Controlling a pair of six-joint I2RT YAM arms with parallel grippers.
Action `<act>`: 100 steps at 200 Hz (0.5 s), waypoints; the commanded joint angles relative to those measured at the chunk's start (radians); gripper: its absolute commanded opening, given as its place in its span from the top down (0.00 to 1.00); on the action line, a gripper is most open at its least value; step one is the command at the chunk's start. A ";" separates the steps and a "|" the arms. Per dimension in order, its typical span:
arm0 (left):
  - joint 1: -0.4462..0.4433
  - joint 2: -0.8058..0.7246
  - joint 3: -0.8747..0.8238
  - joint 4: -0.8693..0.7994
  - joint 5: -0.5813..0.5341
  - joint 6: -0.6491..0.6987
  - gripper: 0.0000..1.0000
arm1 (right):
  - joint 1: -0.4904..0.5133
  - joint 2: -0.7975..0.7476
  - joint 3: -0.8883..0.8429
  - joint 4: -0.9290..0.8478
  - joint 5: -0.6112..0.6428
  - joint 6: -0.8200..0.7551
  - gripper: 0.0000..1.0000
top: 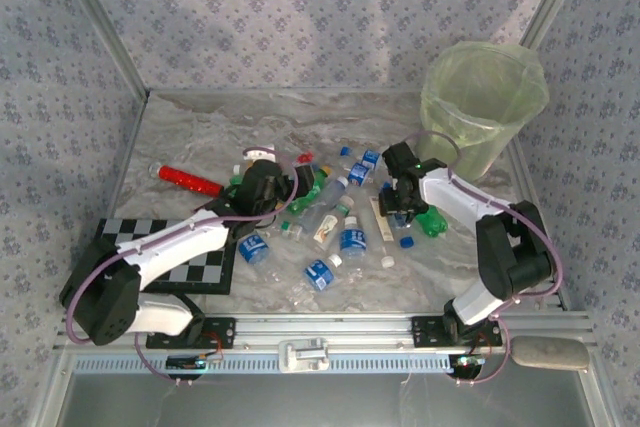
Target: Put the plastic bottles in the bin
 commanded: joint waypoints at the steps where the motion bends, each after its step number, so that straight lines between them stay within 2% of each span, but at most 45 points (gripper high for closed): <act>1: -0.005 -0.018 0.006 -0.017 -0.024 0.002 0.00 | 0.003 0.043 -0.015 0.019 0.005 0.015 0.34; 44: -0.006 -0.017 0.006 -0.015 -0.023 -0.003 0.00 | 0.004 0.039 -0.020 0.031 0.008 0.019 0.32; 100: -0.005 -0.045 -0.008 -0.022 -0.059 -0.008 0.00 | 0.003 -0.012 -0.023 0.037 0.028 0.015 0.47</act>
